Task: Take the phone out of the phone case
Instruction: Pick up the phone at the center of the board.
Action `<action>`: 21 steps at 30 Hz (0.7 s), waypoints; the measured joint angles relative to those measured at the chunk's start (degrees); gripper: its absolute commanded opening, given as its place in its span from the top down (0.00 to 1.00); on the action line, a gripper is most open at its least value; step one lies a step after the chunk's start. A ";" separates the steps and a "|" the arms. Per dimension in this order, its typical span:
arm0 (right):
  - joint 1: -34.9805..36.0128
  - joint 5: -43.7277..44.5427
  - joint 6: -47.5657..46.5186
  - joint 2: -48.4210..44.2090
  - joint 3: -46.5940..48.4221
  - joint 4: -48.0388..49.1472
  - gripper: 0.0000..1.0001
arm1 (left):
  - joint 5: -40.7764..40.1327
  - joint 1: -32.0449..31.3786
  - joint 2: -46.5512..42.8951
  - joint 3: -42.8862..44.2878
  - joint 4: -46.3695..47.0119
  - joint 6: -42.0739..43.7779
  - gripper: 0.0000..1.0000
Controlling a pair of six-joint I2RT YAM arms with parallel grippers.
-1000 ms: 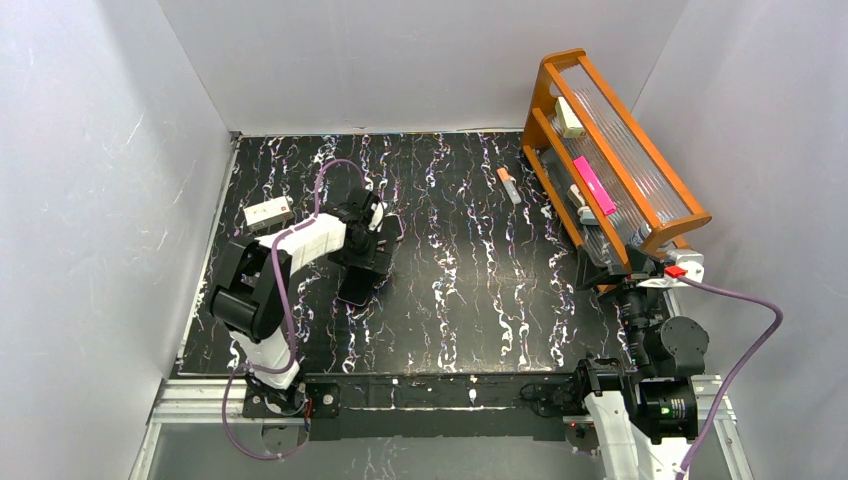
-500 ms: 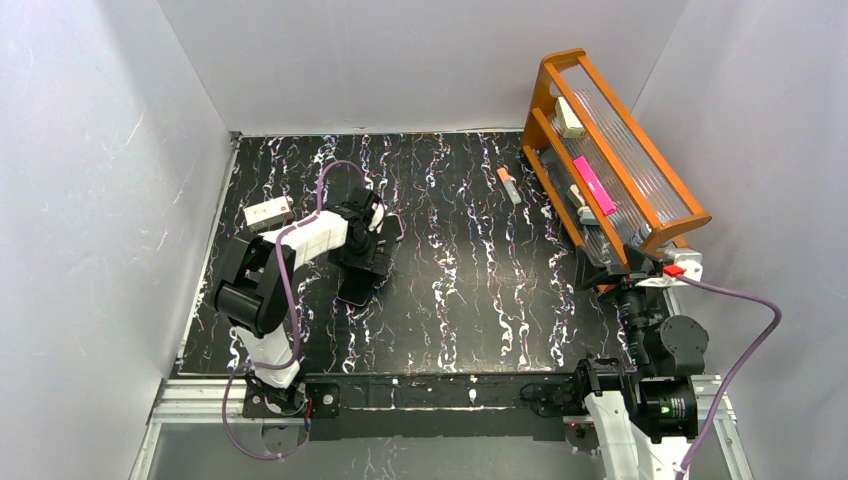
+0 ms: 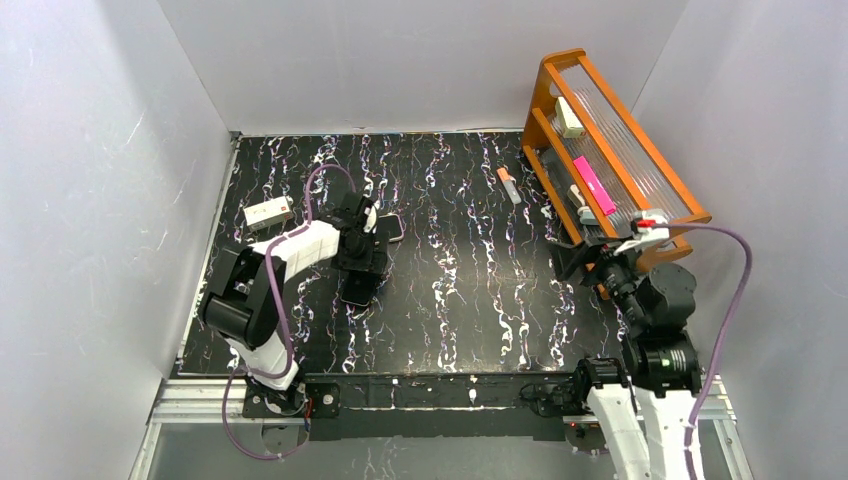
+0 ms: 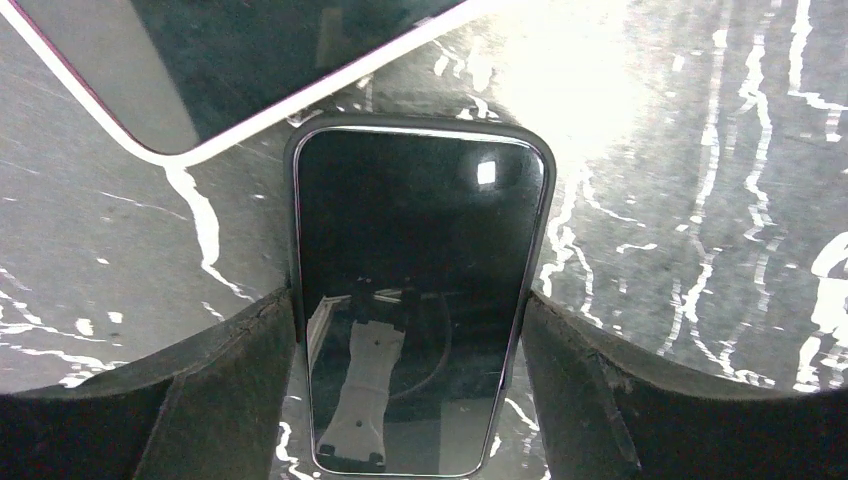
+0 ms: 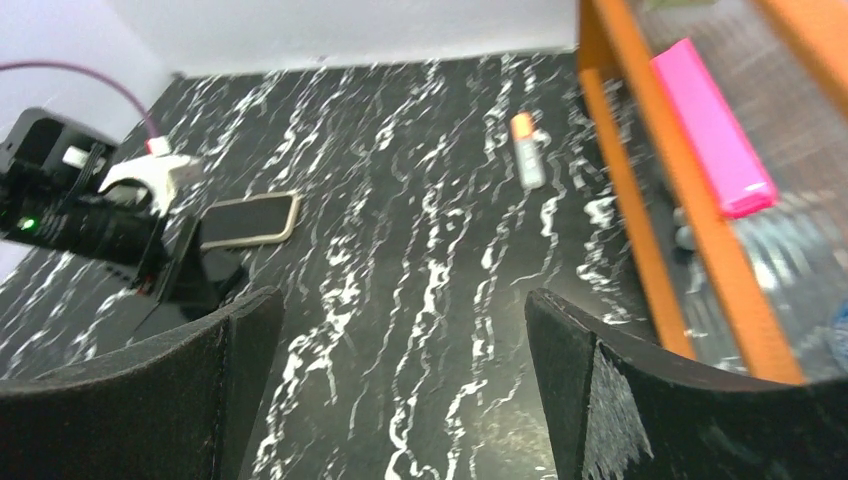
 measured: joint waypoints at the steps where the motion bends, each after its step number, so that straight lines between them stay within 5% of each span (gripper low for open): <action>1: 0.00 -1.75 0.52 1.62 0.13 0.17 0.02 | 0.59 0.02 -0.70 -0.83 0.90 -0.92 0.54; 10: 1.75 -17.55 7.61 15.19 -6.05 10.01 0.08 | 11.58 -2.99 -4.52 -6.60 11.30 -13.57 0.71; 21: 27.61 -5.90 14.67 26.73 -13.05 26.34 0.11 | 19.91 -3.85 -4.74 -12.63 26.97 -28.06 0.83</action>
